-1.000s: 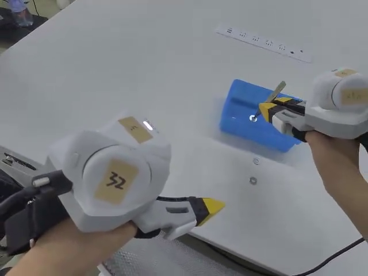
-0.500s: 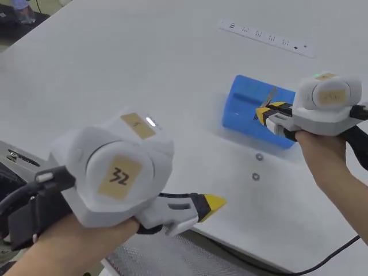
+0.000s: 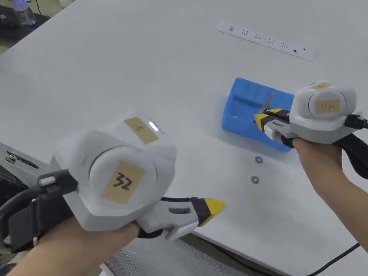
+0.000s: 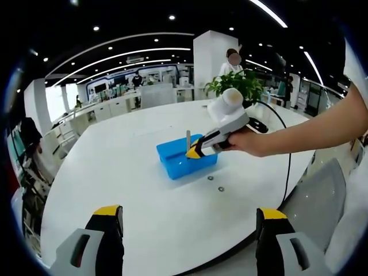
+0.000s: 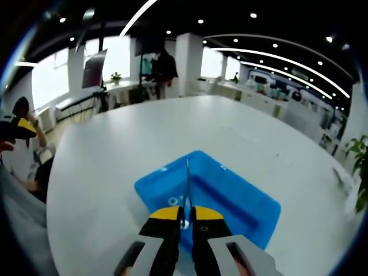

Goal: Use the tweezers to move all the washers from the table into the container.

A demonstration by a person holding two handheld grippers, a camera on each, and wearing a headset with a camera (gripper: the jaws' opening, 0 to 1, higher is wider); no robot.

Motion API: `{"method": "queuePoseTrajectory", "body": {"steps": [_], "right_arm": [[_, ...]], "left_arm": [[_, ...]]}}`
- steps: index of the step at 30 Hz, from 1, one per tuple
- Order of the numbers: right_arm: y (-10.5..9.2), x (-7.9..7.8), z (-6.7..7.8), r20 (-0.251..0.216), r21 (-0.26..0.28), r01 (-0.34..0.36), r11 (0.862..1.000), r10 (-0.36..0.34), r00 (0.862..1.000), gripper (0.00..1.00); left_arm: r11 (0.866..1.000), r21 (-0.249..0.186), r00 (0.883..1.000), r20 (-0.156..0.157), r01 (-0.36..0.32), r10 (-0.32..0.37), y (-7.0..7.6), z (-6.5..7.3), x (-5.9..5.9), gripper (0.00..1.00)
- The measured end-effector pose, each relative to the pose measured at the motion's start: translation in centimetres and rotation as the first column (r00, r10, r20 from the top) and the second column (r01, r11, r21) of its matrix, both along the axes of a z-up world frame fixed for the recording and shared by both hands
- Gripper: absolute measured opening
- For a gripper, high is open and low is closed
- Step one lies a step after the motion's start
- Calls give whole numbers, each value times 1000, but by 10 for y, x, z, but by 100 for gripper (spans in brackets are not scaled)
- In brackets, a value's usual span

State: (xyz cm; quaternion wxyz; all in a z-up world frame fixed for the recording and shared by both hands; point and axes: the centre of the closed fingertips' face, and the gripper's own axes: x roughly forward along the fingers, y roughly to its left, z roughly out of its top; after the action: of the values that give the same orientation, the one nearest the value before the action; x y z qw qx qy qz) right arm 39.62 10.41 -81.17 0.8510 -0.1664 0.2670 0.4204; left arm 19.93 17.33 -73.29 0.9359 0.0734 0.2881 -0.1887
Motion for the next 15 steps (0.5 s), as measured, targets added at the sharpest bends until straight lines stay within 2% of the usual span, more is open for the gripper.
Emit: {"method": "queuePoseTrajectory", "body": {"steps": [11, 15], "right_arm": [[-3, -1, 0, -32, 3, 21, 1000, -21, 999, 4], [-5, -2, 8, -26, 16, 21, 1000, -21, 999, 4]], "left_arm": [[1000, 10, 1000, 3, -2, 2, 4, 2, 0, 98], [1000, 5, 1000, 6, -6, 6, 6, 3, 2, 98]]}}
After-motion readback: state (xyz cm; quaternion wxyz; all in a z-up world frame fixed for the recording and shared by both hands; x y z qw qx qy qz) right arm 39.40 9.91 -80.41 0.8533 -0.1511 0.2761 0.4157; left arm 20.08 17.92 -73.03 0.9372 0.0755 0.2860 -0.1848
